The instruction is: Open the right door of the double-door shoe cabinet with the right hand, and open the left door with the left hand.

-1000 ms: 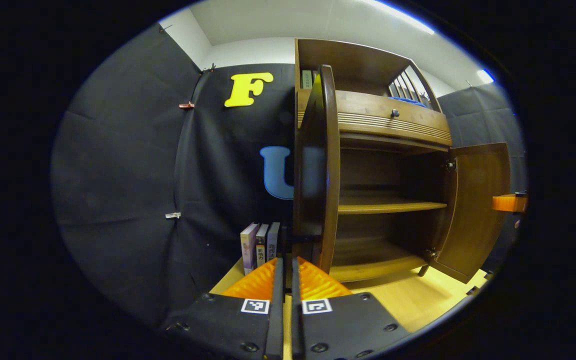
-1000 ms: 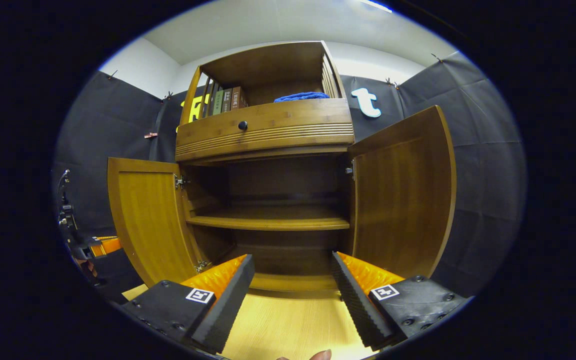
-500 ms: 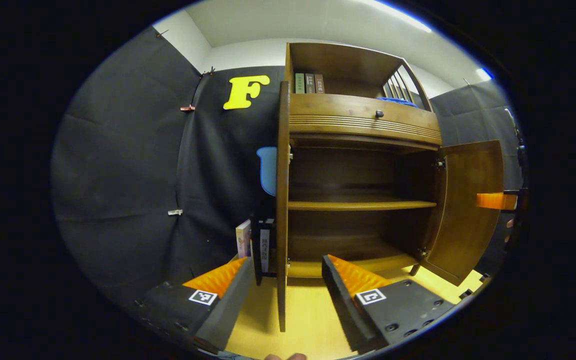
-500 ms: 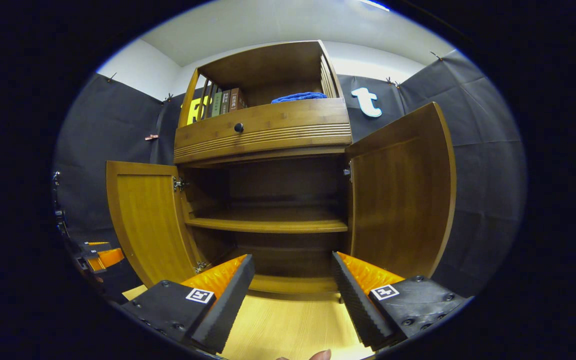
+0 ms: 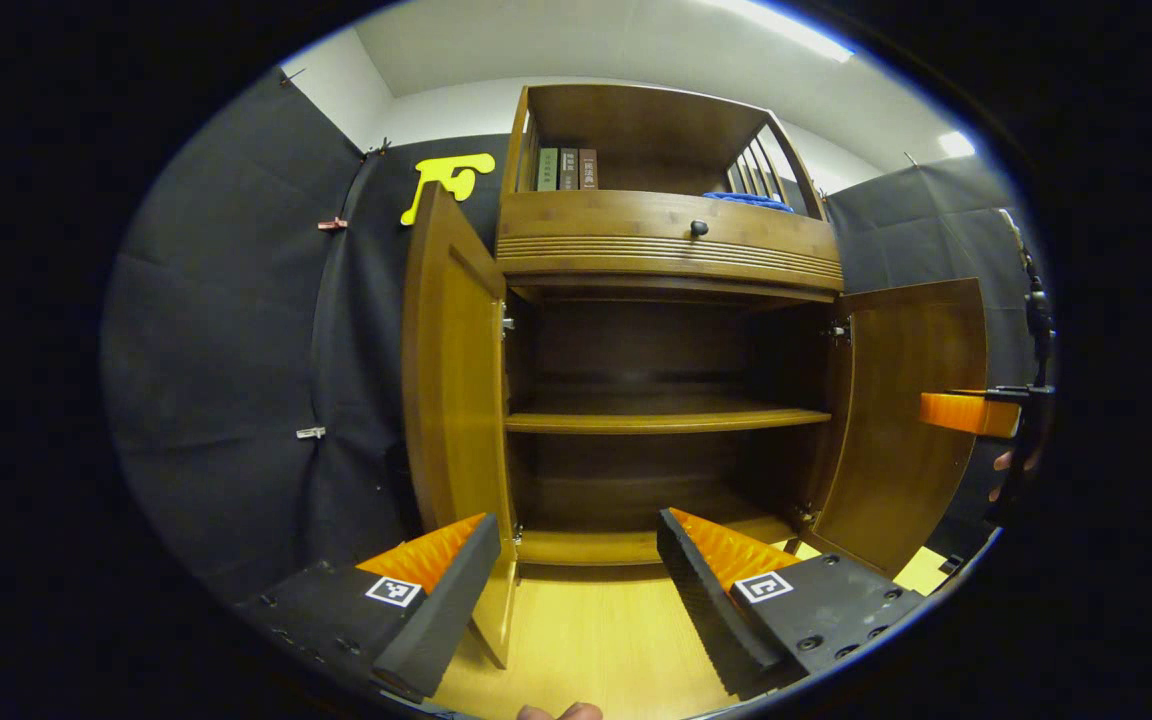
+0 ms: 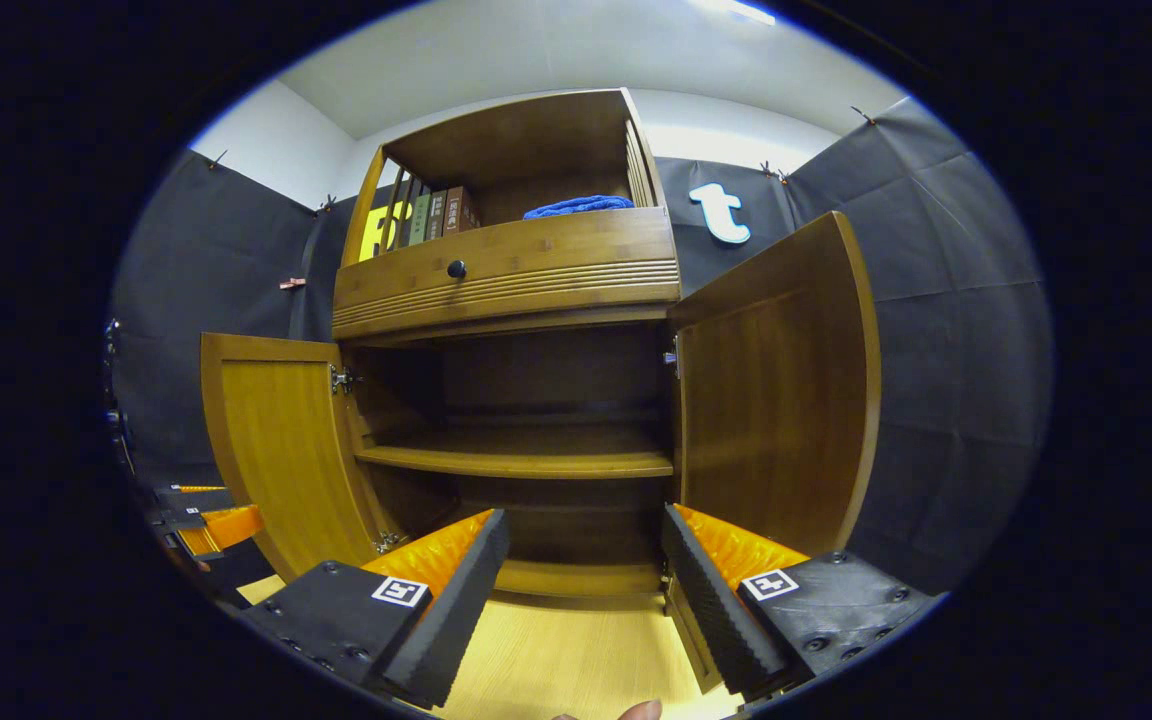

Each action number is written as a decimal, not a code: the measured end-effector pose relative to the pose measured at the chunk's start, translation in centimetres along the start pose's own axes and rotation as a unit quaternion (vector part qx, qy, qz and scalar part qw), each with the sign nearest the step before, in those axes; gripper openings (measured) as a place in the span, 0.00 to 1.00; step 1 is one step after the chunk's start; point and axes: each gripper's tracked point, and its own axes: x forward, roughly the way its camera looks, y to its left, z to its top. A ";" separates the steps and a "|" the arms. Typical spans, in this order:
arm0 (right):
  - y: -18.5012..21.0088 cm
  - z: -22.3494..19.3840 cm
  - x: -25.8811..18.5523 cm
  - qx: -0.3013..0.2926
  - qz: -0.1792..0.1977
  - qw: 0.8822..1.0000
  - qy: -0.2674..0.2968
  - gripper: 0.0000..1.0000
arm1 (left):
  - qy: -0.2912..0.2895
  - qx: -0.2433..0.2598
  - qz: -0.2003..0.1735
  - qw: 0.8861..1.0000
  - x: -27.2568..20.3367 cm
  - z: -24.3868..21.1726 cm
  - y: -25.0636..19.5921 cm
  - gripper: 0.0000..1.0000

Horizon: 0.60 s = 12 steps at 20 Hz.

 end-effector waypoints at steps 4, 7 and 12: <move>-0.1 0.4 0.1 -0.007 -0.002 1.000 -0.007 0.98 | -0.004 0.004 -0.013 1.000 1.4 0.7 -2.2 0.98; 0.4 0.6 0.2 -0.003 0.000 1.000 -0.009 0.98 | -0.011 0.003 -0.023 1.000 1.9 1.4 -3.3 0.98; 1.5 0.8 0.4 -0.007 0.001 1.000 -0.014 0.98 | -0.022 0.005 -0.036 0.999 2.2 2.5 -4.5 0.98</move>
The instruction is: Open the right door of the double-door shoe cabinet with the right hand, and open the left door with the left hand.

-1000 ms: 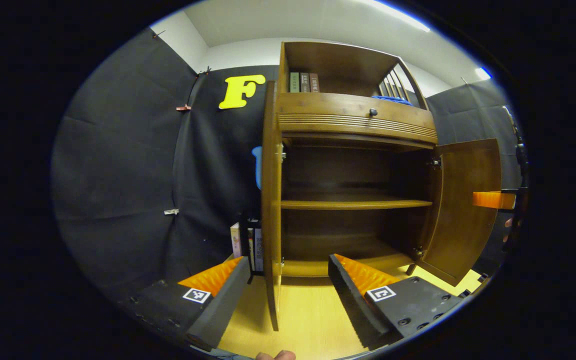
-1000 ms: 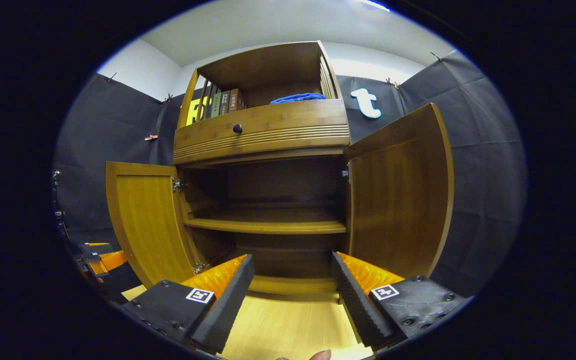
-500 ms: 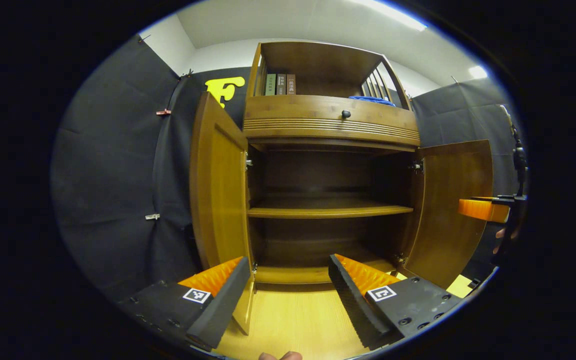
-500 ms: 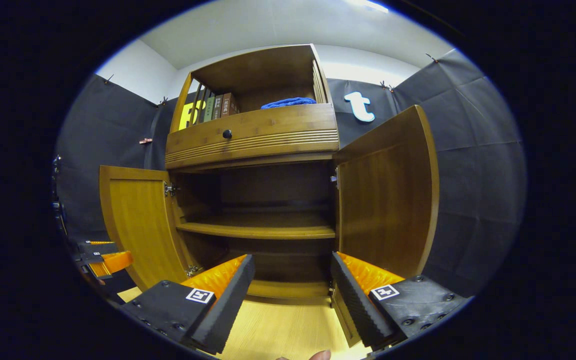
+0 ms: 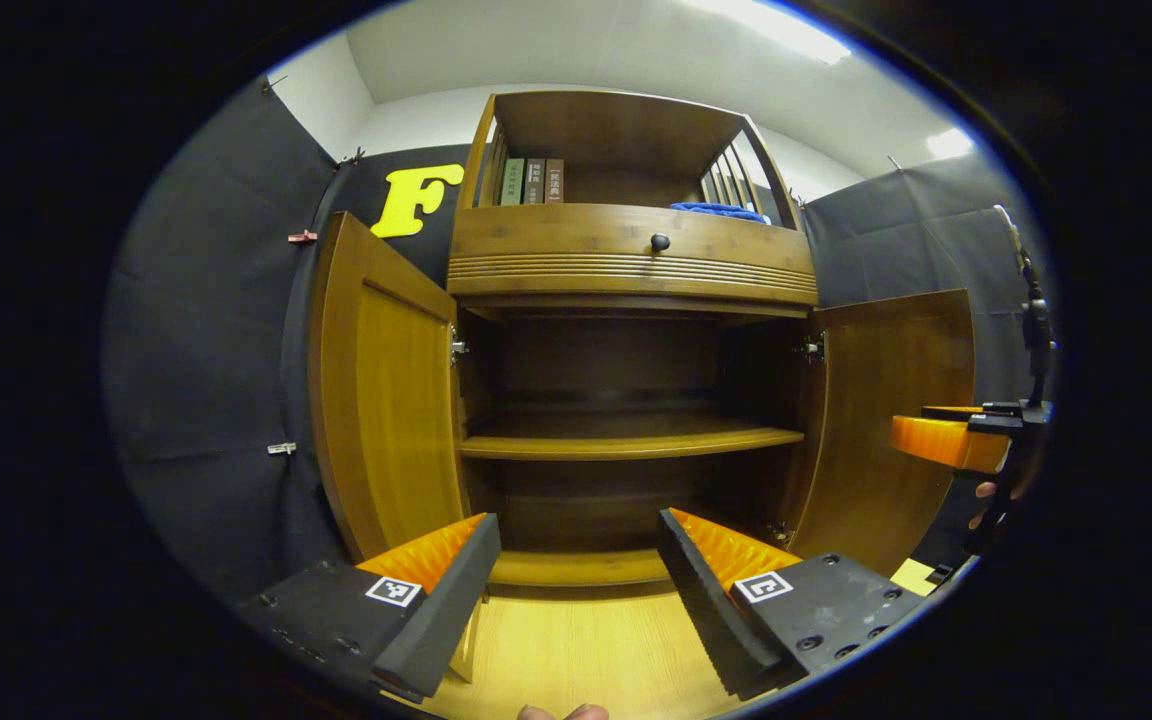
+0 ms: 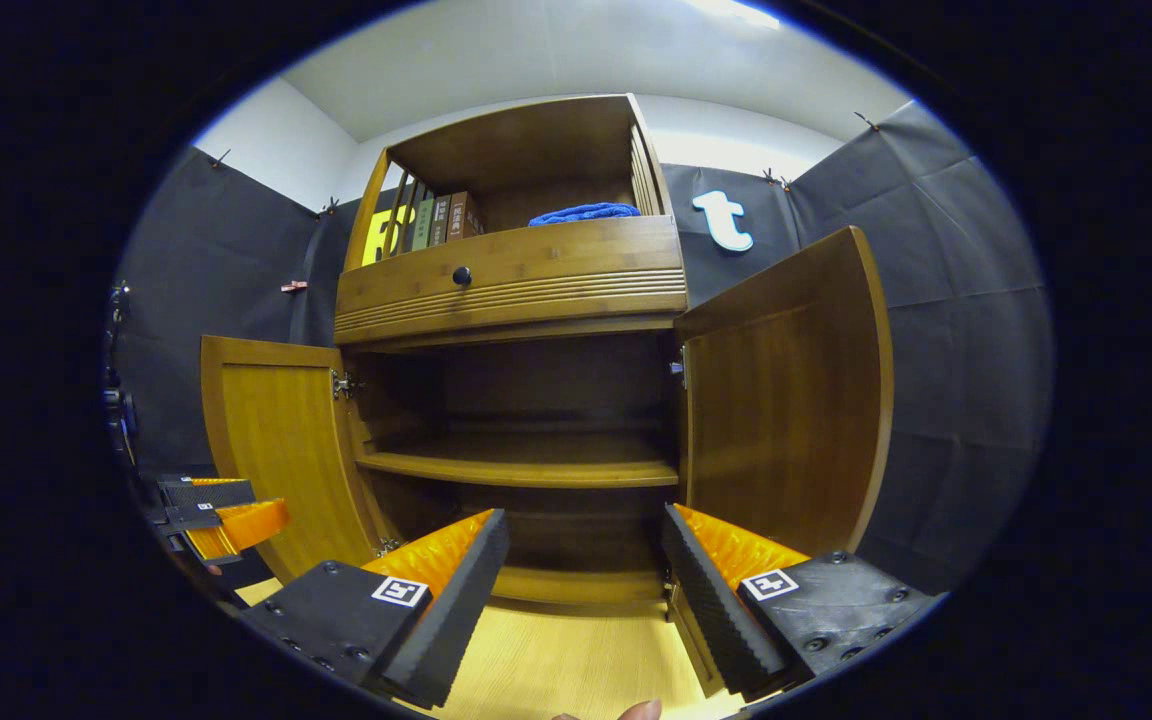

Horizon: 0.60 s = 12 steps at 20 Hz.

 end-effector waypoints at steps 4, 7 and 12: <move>0.6 0.1 0.1 -0.002 0.001 1.000 -0.003 0.98 | -0.004 -0.006 -0.008 1.000 -0.1 0.4 -0.5 0.98; 0.8 0.1 0.1 -0.002 0.001 1.000 -0.002 0.98 | -0.001 -0.016 -0.013 1.000 0.0 0.3 -0.7 0.98; 0.7 0.2 0.1 -0.003 -0.002 1.000 -0.003 0.98 | -0.007 -0.017 -0.004 1.000 0.0 1.0 0.1 0.98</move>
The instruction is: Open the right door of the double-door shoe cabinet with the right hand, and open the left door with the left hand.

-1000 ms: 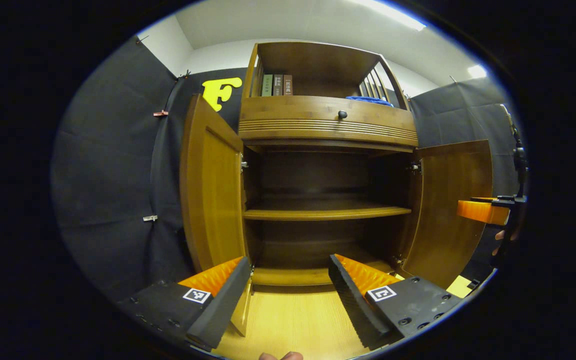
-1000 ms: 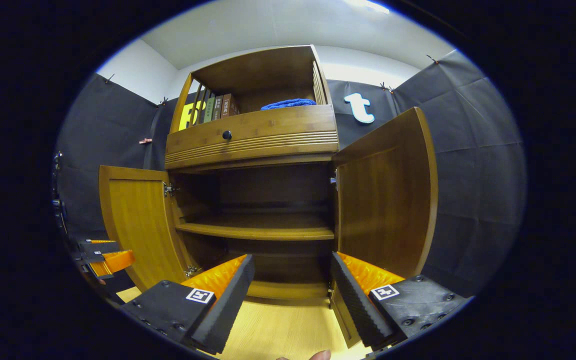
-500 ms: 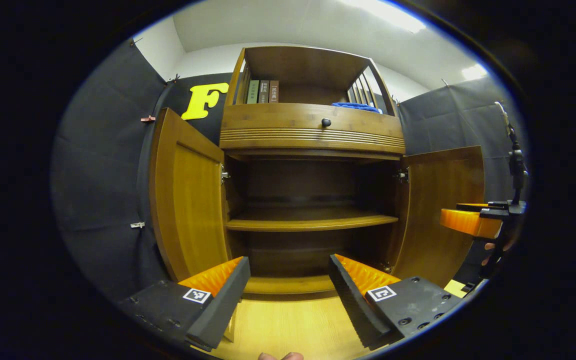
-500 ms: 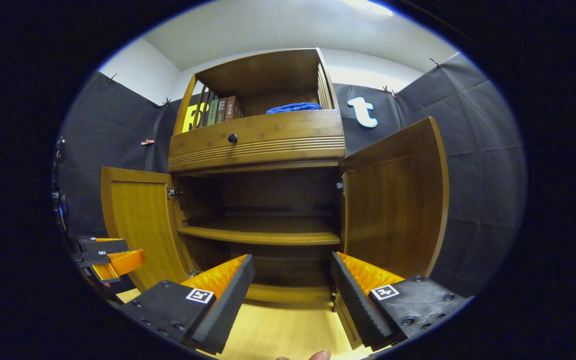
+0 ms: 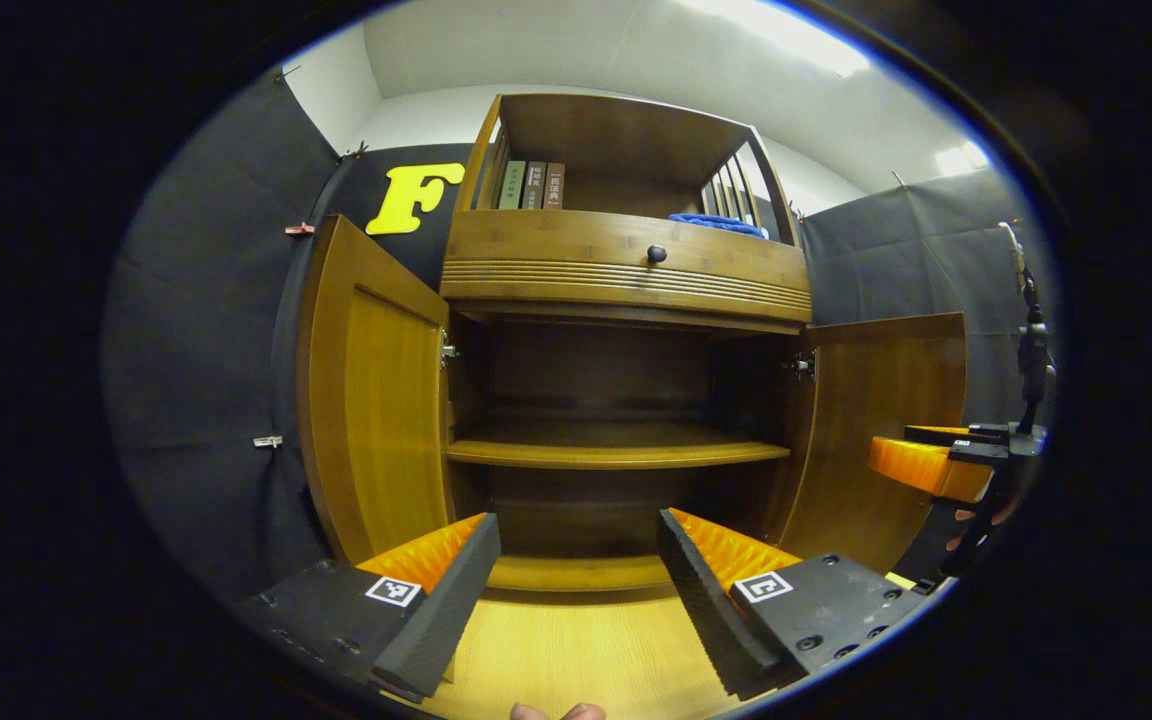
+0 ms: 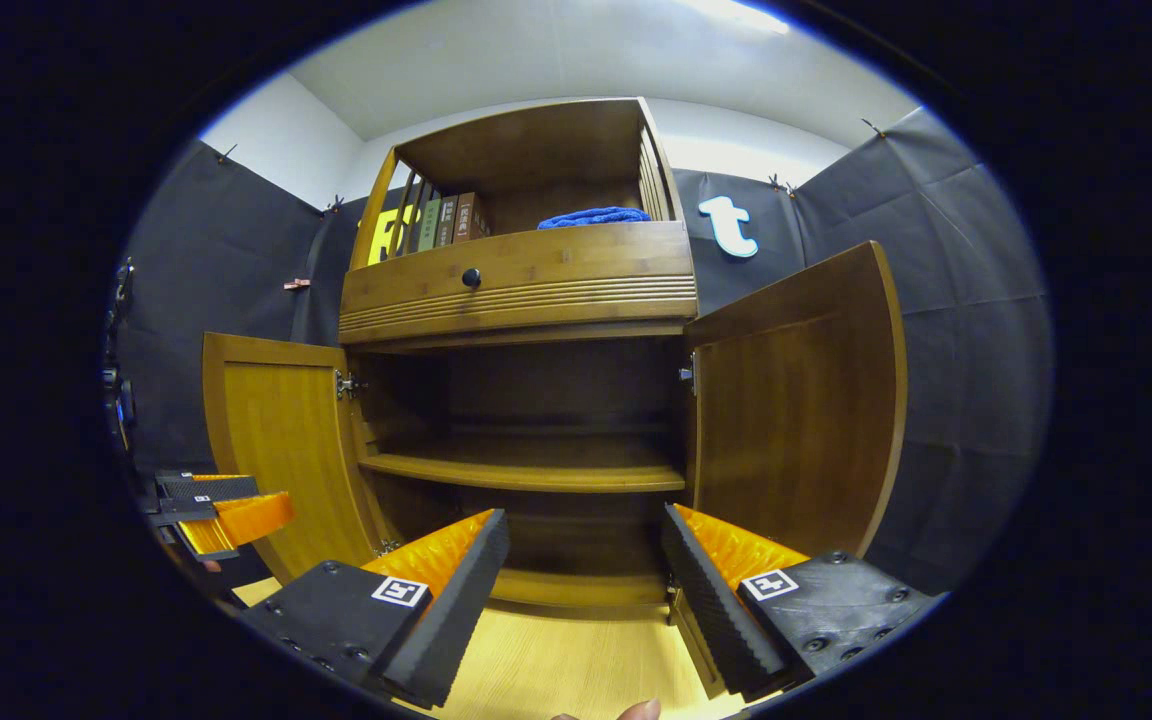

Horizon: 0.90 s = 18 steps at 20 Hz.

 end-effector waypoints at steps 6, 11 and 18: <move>0.0 0.0 0.0 0.001 -0.003 1.000 0.000 0.98 | 0.001 0.005 -0.010 1.000 0.0 -0.2 -0.3 0.98; 0.4 -0.1 -0.1 -0.002 0.000 1.000 0.001 0.98 | 0.003 0.008 -0.013 1.000 -0.1 -0.3 -0.5 0.99; 0.7 0.0 -0.2 -0.004 0.002 1.000 0.001 0.98 | 0.002 0.012 -0.006 1.000 -0.3 -0.3 0.0 0.98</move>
